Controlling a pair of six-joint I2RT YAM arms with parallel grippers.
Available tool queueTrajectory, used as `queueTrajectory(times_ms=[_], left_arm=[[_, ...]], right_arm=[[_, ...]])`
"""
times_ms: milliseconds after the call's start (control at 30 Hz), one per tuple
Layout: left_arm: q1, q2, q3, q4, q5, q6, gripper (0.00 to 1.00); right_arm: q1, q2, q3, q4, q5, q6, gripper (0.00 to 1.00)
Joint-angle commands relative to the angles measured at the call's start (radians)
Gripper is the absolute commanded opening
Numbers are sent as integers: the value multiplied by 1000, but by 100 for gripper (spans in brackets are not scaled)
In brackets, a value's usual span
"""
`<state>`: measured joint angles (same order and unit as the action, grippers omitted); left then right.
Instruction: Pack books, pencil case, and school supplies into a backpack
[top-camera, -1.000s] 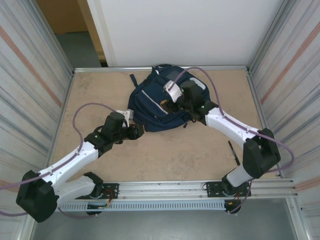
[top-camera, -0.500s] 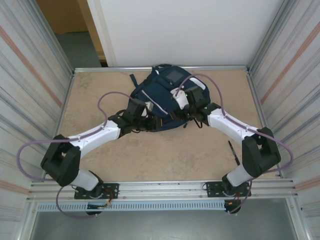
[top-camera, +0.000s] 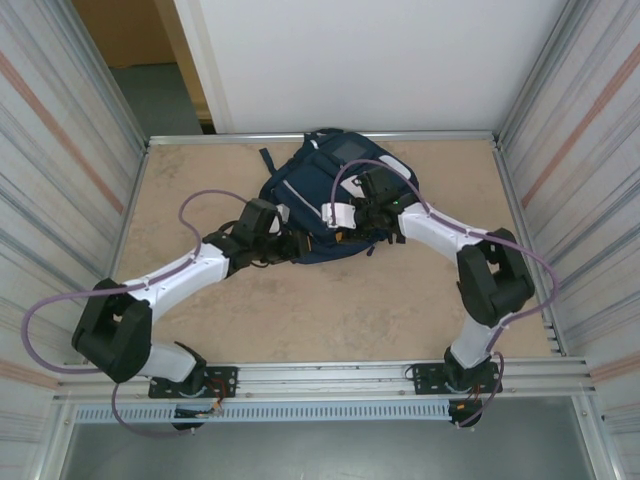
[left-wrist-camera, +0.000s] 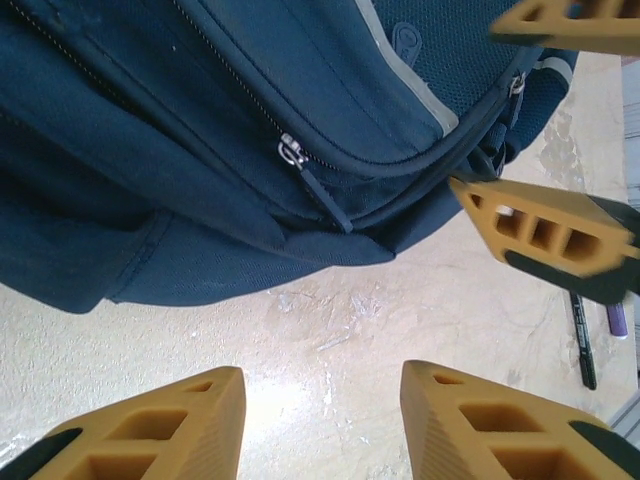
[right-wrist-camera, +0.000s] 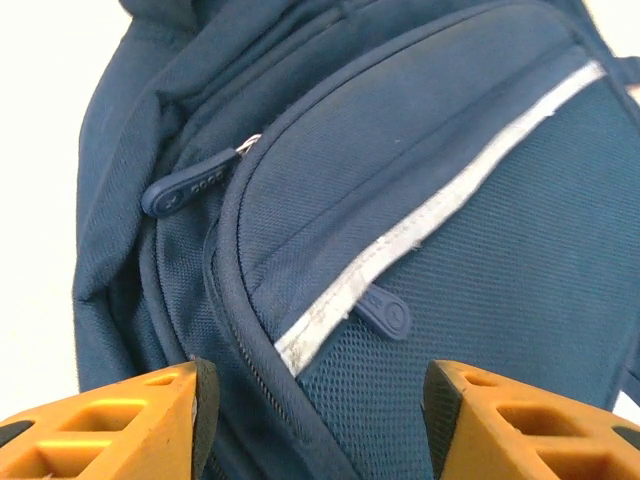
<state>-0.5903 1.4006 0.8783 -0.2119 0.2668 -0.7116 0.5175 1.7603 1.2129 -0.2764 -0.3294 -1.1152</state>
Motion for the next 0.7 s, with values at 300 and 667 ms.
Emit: queueTrajectory(times_ms=[300,667], left_arm=[[11,-8,-7,-8,58,2,46],[10,54,118,-10,76,31,49]], right_arm=[[1,24,36,51,-54,24,2],[-22,-92,28,57,-197,116,0]])
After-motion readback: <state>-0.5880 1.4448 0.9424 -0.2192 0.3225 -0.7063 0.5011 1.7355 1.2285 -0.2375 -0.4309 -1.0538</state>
